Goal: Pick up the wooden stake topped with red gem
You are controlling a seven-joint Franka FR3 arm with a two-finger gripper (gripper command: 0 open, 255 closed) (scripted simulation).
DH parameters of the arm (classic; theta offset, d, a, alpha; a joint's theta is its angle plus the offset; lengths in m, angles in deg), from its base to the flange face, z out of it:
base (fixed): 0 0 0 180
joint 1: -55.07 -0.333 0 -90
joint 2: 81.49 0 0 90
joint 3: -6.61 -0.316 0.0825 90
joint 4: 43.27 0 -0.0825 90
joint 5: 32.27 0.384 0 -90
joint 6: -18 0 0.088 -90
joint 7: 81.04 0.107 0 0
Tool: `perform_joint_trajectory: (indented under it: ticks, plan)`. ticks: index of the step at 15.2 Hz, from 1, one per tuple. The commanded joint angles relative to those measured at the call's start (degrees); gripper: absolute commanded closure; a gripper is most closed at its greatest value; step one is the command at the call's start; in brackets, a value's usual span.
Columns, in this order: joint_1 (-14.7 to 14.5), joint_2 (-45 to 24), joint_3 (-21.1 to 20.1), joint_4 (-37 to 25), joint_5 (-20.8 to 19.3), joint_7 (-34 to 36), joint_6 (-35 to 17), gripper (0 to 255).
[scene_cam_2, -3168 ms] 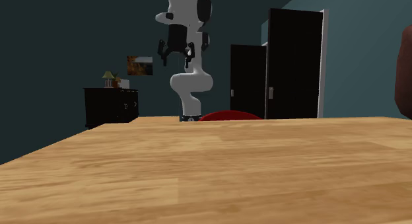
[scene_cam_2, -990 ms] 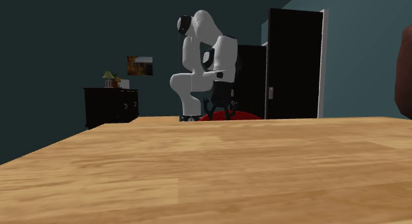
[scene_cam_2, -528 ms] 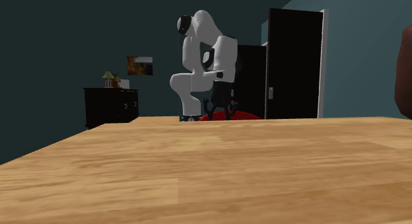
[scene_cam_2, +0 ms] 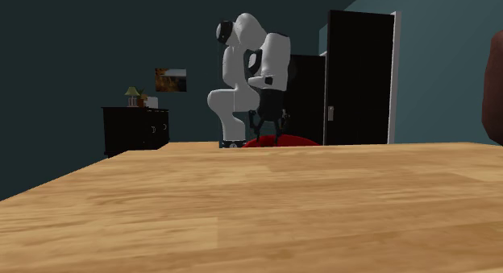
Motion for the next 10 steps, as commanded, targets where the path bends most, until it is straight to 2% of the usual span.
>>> perform_joint_trajectory:
  ticks: [1, 8, 10]
  plan:
    - [-0.2, 1.2, 0.3, -0.7, 0.3, -0.5, 1.8, 255]
    - [-0.7, 4.9, 1.3, -3.6, 1.1, -1.7, 8.4, 255]
    - [-0.7, 5.0, 1.3, -3.7, 1.1, -1.8, 8.5, 255]
